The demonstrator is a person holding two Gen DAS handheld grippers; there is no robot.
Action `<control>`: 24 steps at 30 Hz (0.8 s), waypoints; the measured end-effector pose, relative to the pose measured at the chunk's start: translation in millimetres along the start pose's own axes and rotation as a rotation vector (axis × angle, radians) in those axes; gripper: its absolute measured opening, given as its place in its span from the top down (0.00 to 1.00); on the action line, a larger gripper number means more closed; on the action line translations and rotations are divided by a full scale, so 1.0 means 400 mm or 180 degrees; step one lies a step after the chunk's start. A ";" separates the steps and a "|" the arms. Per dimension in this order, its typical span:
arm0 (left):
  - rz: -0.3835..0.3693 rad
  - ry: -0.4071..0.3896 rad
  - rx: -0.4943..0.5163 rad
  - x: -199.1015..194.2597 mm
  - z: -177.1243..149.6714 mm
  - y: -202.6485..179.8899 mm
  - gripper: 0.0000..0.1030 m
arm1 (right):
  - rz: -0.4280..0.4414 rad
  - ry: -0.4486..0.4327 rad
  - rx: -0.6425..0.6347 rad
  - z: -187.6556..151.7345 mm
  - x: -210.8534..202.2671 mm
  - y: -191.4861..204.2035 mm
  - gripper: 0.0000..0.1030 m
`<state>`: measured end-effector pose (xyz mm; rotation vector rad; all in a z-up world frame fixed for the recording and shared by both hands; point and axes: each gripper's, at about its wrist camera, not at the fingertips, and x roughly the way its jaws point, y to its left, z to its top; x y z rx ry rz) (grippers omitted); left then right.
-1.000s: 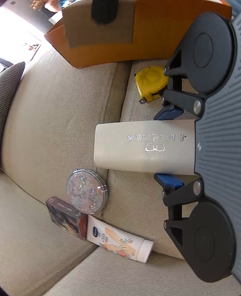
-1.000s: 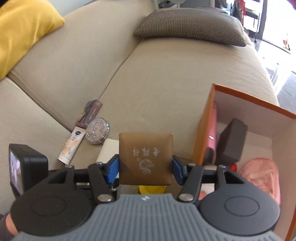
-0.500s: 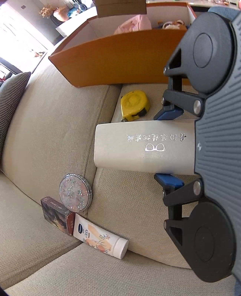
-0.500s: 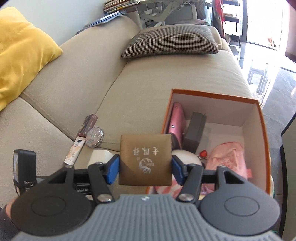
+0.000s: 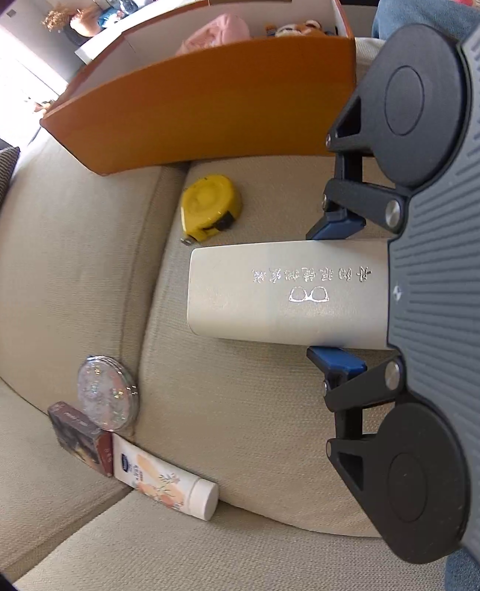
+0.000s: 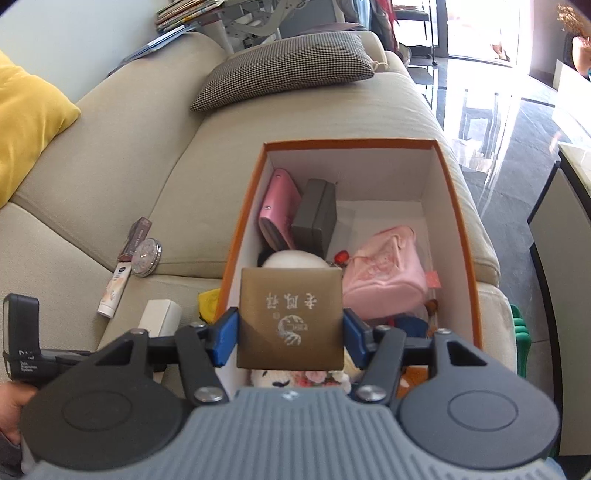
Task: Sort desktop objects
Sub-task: 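Carry the glasses case and brown pouch over the shoebox with both grippers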
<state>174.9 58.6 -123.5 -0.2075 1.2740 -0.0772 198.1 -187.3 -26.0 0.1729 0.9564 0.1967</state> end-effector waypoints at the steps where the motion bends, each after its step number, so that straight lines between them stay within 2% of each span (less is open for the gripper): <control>1: 0.0020 0.0021 0.0003 0.008 -0.001 0.000 0.33 | -0.0004 -0.0002 0.0016 -0.002 0.000 -0.005 0.41; 9: 0.0205 0.0152 0.0118 0.041 0.013 -0.021 0.32 | 0.0001 0.0021 0.0069 -0.010 0.005 -0.023 0.41; 16: 0.0459 0.0203 0.0297 0.058 0.029 -0.059 0.32 | 0.0026 0.0023 0.0077 -0.012 0.009 -0.016 0.41; 21: 0.0375 -0.0010 0.0416 0.037 0.011 -0.057 0.33 | 0.0004 0.0027 0.0079 -0.010 0.011 -0.024 0.41; 24: 0.0274 -0.0057 0.0340 0.018 0.011 -0.047 0.33 | -0.0026 0.0041 0.0092 -0.010 0.015 -0.031 0.41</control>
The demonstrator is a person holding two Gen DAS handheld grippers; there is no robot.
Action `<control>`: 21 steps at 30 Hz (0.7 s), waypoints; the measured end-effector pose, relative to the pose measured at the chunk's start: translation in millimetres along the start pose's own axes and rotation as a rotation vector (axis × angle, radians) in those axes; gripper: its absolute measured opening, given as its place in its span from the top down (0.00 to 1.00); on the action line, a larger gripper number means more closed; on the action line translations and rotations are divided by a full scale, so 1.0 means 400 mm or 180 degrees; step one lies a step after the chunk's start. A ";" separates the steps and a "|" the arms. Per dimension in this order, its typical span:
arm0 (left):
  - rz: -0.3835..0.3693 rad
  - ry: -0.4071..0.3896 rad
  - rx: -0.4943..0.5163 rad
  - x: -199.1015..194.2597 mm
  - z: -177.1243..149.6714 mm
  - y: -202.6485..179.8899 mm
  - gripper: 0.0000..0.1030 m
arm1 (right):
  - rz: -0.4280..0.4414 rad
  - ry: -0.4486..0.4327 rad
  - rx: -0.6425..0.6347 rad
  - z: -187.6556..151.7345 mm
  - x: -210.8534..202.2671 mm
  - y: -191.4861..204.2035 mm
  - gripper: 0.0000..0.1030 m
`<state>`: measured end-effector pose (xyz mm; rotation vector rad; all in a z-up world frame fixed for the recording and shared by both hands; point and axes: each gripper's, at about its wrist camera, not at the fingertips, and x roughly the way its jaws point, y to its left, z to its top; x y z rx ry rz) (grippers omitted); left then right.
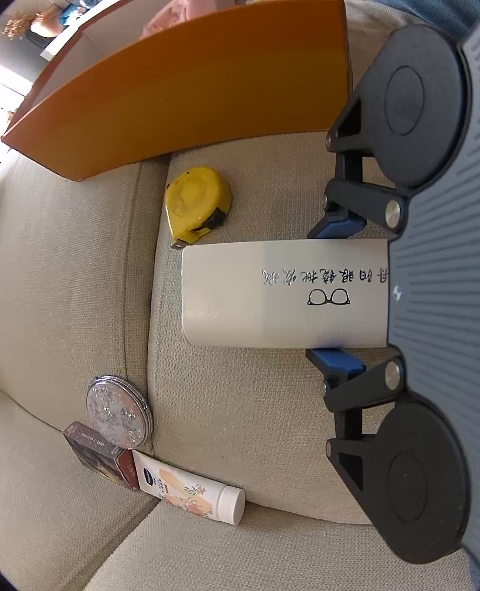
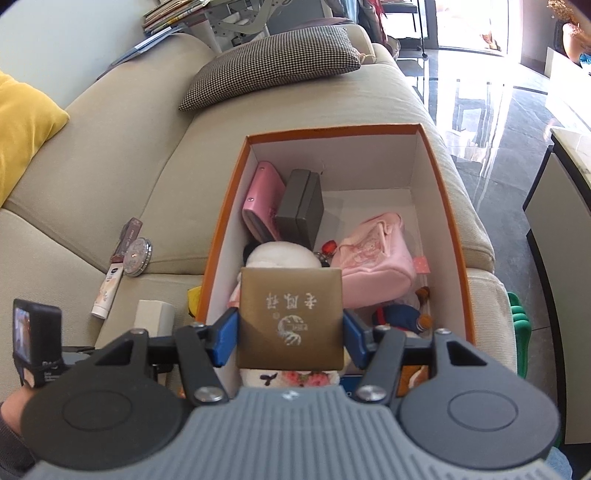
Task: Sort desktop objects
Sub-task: 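Carry the glasses case and brown pouch over the shoebox with both grippers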
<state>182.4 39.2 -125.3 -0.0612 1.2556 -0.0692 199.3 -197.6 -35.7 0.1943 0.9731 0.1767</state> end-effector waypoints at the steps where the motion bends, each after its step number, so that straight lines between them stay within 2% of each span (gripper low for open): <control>1: -0.0054 -0.0010 -0.0040 -0.005 0.002 0.004 0.33 | -0.0007 0.0002 0.0006 0.000 0.001 -0.002 0.41; 13: -0.0455 -0.0419 -0.0164 -0.159 0.073 -0.004 0.33 | 0.0011 -0.0023 0.0027 0.003 0.007 -0.013 0.41; 21: -0.0611 -0.0782 0.0221 -0.275 0.159 -0.085 0.33 | -0.0008 -0.0086 -0.0011 0.032 0.001 -0.030 0.41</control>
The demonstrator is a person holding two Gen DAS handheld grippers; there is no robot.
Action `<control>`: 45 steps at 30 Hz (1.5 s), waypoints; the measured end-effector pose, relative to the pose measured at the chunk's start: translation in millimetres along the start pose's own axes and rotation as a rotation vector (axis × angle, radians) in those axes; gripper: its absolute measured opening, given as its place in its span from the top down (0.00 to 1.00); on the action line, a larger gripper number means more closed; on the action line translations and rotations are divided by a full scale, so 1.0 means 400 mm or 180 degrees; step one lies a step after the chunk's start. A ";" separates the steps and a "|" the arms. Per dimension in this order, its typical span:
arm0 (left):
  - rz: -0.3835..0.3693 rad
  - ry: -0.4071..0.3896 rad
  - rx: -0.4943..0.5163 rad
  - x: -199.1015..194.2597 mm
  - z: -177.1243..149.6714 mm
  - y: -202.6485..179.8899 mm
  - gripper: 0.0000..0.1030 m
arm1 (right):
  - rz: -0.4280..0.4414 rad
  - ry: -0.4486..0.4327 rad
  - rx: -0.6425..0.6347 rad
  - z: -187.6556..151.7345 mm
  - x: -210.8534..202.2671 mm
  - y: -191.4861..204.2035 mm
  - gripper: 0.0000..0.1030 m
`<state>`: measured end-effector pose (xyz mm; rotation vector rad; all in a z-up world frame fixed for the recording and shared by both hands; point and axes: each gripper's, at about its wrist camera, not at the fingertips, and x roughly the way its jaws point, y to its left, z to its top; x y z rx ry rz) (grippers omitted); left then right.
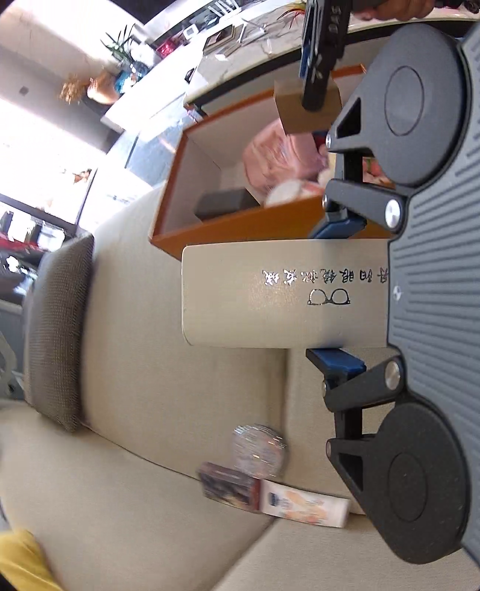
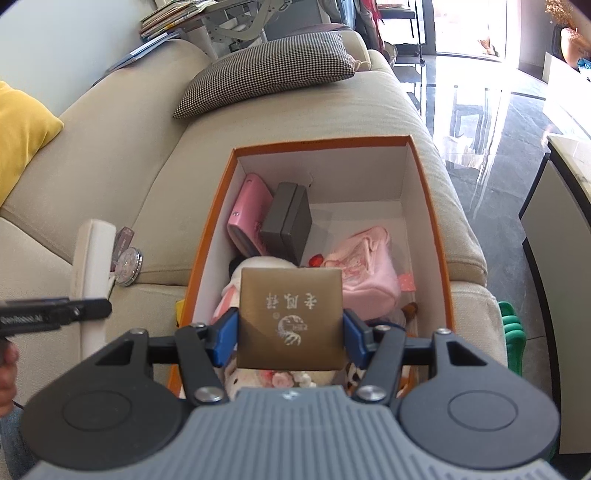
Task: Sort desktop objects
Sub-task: 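Carry the glasses case and brown pouch over the shoebox with both grippers, then lower the glasses case and pouch into the shoebox and open both grippers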
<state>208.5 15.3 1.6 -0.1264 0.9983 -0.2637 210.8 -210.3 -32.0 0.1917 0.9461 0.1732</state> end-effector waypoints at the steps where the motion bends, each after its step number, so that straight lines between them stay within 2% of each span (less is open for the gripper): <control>1: -0.0016 -0.0026 0.0062 -0.003 0.013 -0.016 0.33 | -0.0002 -0.0006 0.0001 0.004 0.000 -0.003 0.41; 10: -0.0156 -0.0102 0.0459 0.035 0.111 -0.150 0.33 | -0.0009 -0.0028 0.0014 0.025 0.007 -0.034 0.41; 21: -0.0325 0.0100 0.0822 0.160 0.158 -0.291 0.33 | 0.0002 0.0043 0.0040 0.042 0.057 -0.071 0.41; 34: -0.0388 0.0401 0.0655 0.313 0.193 -0.329 0.33 | -0.0026 -0.0041 0.0020 0.085 0.079 -0.098 0.41; 45: -0.0479 0.0543 0.0406 0.388 0.213 -0.291 0.33 | -0.0072 -0.0104 0.0081 0.114 0.071 -0.137 0.41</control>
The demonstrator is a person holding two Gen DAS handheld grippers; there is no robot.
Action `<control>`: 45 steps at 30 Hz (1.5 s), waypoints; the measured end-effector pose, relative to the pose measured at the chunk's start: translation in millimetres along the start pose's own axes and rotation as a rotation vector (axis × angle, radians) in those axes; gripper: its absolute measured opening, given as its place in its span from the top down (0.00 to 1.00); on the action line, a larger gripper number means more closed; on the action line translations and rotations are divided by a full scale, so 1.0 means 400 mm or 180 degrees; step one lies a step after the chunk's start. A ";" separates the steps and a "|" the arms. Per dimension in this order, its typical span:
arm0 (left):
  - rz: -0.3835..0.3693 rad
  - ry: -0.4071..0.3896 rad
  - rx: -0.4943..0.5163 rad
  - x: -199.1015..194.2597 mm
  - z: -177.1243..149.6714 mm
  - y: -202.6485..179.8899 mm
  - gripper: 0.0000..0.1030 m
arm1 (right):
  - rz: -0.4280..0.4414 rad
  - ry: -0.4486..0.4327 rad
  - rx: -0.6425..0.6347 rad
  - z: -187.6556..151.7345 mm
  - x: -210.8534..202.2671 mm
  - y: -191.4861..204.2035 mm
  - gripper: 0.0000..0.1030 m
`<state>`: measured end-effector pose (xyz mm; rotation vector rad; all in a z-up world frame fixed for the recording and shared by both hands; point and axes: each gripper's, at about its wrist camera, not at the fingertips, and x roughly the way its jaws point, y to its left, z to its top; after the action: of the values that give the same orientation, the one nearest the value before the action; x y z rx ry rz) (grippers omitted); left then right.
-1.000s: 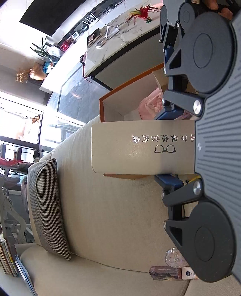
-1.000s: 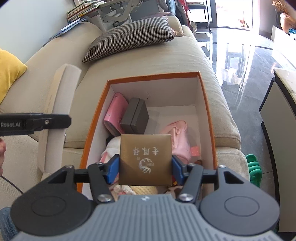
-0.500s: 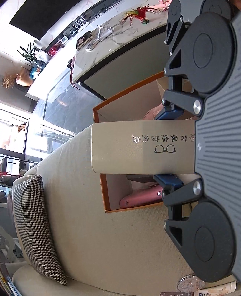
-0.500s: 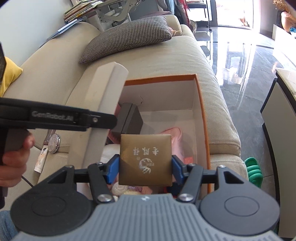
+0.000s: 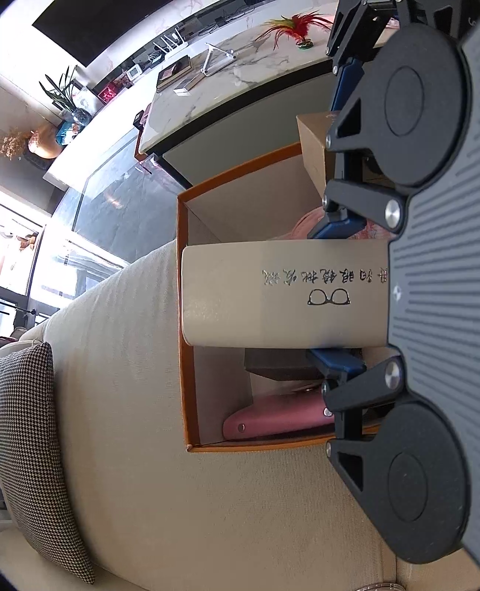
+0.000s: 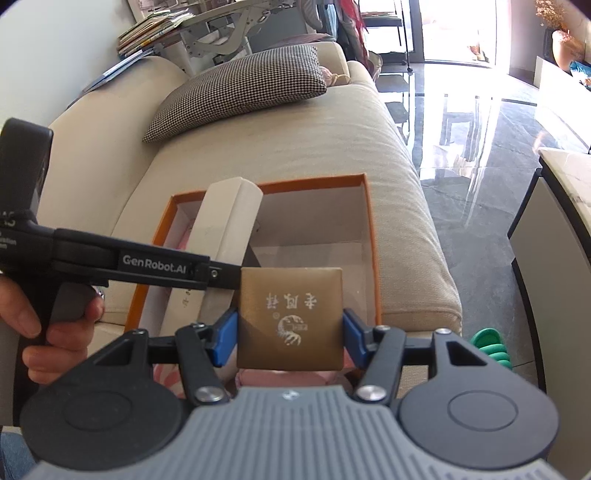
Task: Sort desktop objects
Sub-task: 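Lower the glasses case and pouch into the shoebox and open both grippers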
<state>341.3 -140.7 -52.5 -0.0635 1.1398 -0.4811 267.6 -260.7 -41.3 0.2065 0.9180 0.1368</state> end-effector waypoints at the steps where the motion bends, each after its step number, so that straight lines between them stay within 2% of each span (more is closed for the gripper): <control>1: 0.0004 0.0009 0.0000 0.005 0.002 0.001 0.33 | 0.0004 0.0007 0.0013 0.001 0.002 -0.004 0.41; 8: 0.0008 0.0120 0.0070 0.038 0.019 -0.025 0.33 | -0.0014 0.0011 0.0105 0.010 0.020 -0.025 0.41; 17: -0.0262 0.0252 -0.0203 0.075 0.031 -0.031 0.32 | -0.0095 -0.0015 0.0179 0.004 0.008 -0.044 0.41; 28: -0.0414 0.0401 -0.0461 0.108 0.024 -0.003 0.32 | -0.0076 -0.0012 0.0215 -0.003 0.003 -0.050 0.41; 34: -0.0476 0.0464 -0.0544 0.124 0.028 -0.003 0.27 | -0.0063 -0.0049 0.0254 -0.009 -0.009 -0.057 0.41; 37: -0.0460 0.0432 -0.0565 0.119 0.030 -0.007 0.24 | -0.0035 -0.0035 0.0241 -0.010 -0.014 -0.057 0.41; 41: -0.0289 0.0361 -0.0452 0.098 0.027 -0.025 0.22 | -0.0078 -0.0008 0.0180 -0.011 -0.006 -0.041 0.41; 45: -0.0310 0.0266 -0.0420 0.058 0.020 -0.023 0.22 | -0.0072 -0.0016 0.0188 -0.008 -0.002 -0.039 0.41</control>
<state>352.7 -159.6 -66.4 -0.2160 1.2538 -0.4981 265.1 -275.8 -46.4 0.2511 0.9197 0.0883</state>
